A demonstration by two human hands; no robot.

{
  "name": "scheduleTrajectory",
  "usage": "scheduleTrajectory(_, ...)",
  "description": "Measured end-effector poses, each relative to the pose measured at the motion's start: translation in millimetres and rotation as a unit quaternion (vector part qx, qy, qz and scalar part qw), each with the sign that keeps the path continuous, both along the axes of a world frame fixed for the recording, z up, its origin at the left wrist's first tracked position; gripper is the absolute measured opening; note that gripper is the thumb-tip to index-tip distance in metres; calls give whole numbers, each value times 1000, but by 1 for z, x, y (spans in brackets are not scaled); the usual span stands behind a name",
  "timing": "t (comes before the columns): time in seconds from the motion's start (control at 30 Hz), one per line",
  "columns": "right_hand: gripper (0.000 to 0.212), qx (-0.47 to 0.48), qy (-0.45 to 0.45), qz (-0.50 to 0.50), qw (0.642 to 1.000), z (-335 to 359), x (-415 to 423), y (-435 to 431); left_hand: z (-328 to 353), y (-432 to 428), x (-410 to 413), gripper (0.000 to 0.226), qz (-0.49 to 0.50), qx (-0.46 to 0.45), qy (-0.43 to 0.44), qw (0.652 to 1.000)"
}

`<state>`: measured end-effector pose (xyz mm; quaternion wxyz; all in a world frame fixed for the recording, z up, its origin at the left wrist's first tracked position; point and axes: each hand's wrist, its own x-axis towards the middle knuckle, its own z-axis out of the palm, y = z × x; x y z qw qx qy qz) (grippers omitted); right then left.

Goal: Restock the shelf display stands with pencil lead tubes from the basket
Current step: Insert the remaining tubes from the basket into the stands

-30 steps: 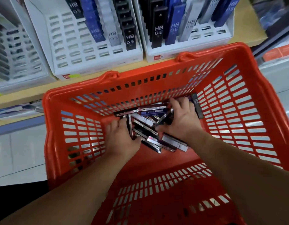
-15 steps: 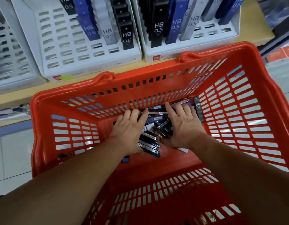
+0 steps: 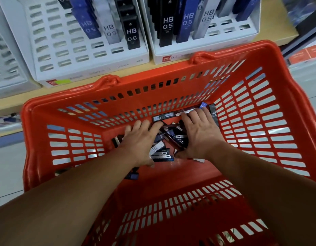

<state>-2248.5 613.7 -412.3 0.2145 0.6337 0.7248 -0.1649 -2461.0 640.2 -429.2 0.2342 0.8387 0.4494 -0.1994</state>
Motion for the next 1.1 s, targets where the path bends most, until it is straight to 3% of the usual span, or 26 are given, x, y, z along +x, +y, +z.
scheduleTrajectory(0.1, 132, -24, 8, 2, 1000, 1, -4, 5, 1, 0, -3, 132, 53, -30, -13, 998)
scheduleTrajectory(0.27, 102, -24, 10, 11, 1000, -3, -13, 2, -3, -4, -11, 109, 169, -30, -34, 985)
scheduleTrajectory(0.43, 106, -43, 21, -48, 998, -1, -21, 6, -4, -10, -13, 109, 238, -34, -30, 970)
scheduleTrajectory(0.6, 109, -69, 28, -157, 985, 0, -33, 11, -2, -11, -14, 102, 240, -50, -29, 969)
scheduleTrajectory(0.73, 96, -40, 103, -263, 958, -5, -33, 2, -2, -23, -14, 82, 261, -18, -67, 963)
scheduleTrajectory(0.8, 88, -13, 138, -279, 950, -8, -31, -5, -4, -30, -13, 69, 268, -13, -94, 959)
scheduleTrajectory(0.9, 87, -8, 151, -298, 943, -10, -31, -8, -6, -35, -11, 67, 278, -22, -124, 952)
scheduleTrajectory(1.1, 78, -3, 158, -337, 928, -21, -32, -10, -5, -37, -9, 52, 263, -23, -62, 963)
